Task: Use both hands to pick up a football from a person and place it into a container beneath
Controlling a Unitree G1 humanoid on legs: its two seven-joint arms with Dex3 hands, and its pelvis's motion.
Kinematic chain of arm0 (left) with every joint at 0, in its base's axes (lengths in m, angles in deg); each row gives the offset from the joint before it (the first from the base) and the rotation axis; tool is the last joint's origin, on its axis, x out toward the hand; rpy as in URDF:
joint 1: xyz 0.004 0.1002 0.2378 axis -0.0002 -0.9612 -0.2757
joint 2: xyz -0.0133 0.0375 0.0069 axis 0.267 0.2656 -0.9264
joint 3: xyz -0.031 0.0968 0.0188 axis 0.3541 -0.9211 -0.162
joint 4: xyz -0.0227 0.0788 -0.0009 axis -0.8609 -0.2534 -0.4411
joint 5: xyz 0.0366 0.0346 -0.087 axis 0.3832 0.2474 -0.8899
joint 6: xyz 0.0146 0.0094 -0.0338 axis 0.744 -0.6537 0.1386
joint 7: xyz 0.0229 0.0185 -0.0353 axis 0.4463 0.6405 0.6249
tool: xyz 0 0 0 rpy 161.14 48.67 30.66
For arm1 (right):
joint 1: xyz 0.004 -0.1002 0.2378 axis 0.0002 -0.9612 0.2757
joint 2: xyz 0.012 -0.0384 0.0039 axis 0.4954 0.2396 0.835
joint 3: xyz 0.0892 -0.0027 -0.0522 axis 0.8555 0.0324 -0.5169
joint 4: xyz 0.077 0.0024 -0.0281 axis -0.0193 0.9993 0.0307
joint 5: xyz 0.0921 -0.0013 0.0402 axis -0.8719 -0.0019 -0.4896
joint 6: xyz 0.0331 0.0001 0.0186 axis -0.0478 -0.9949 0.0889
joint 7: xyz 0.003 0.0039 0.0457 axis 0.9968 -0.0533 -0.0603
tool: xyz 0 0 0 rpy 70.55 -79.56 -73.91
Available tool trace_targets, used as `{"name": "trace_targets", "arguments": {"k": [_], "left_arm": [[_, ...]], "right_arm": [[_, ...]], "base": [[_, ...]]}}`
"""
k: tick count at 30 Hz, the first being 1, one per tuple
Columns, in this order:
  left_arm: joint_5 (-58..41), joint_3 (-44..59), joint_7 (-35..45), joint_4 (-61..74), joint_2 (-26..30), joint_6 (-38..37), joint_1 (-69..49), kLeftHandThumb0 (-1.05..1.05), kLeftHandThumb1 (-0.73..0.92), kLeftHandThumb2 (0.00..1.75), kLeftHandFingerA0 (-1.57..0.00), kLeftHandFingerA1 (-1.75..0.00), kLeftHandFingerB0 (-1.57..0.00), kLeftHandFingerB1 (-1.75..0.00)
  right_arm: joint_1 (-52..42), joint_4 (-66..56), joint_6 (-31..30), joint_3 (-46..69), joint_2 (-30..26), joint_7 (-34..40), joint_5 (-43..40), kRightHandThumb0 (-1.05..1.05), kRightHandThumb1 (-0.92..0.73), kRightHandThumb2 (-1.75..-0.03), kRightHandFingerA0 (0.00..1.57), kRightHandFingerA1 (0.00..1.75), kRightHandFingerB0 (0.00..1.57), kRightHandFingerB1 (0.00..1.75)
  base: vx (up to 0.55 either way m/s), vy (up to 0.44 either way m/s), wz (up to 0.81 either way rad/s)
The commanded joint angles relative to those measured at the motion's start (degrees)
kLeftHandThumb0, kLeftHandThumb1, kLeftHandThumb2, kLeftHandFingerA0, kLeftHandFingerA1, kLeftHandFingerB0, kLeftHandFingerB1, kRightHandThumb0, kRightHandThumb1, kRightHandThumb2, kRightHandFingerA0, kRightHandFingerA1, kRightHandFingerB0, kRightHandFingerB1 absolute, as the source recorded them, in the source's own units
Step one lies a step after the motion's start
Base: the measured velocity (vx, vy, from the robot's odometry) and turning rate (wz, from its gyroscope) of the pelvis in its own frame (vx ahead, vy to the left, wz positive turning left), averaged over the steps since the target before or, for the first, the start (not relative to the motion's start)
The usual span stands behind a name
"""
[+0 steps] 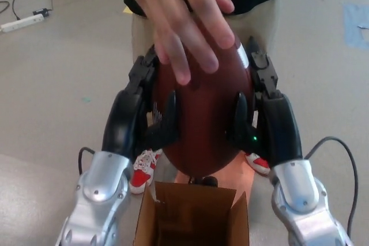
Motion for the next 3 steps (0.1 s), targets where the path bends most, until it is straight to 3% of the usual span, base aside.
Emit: {"name": "trace_targets", "arguments": {"k": [1, 3], "left_arm": [[-1.13, -0.02, 3.12, -2.90, -1.10, -2.47, 3.74, -0.81, 0.78, 1.10, 0.00, -0.14, 0.00, -0.16], [-1.12, 0.01, 3.10, -3.15, -1.14, -2.42, 3.95, -0.81, 0.78, 1.10, 0.00, -0.14, 0.00, -0.16]], "right_arm": [[3.43, 2.93, 1.36, 0.34, -0.15, -2.53, 0.02, -0.77, -0.78, -0.98, 0.00, 0.06, 0.00, 0.08], [3.62, 3.26, 1.44, 0.44, -0.14, -2.57, -0.05, -0.77, -0.78, -0.98, 0.00, 0.06, 0.00, 0.08]], "base": [[0.00, 0.000, 0.00], [0.00, 0.000, 0.00]]}}
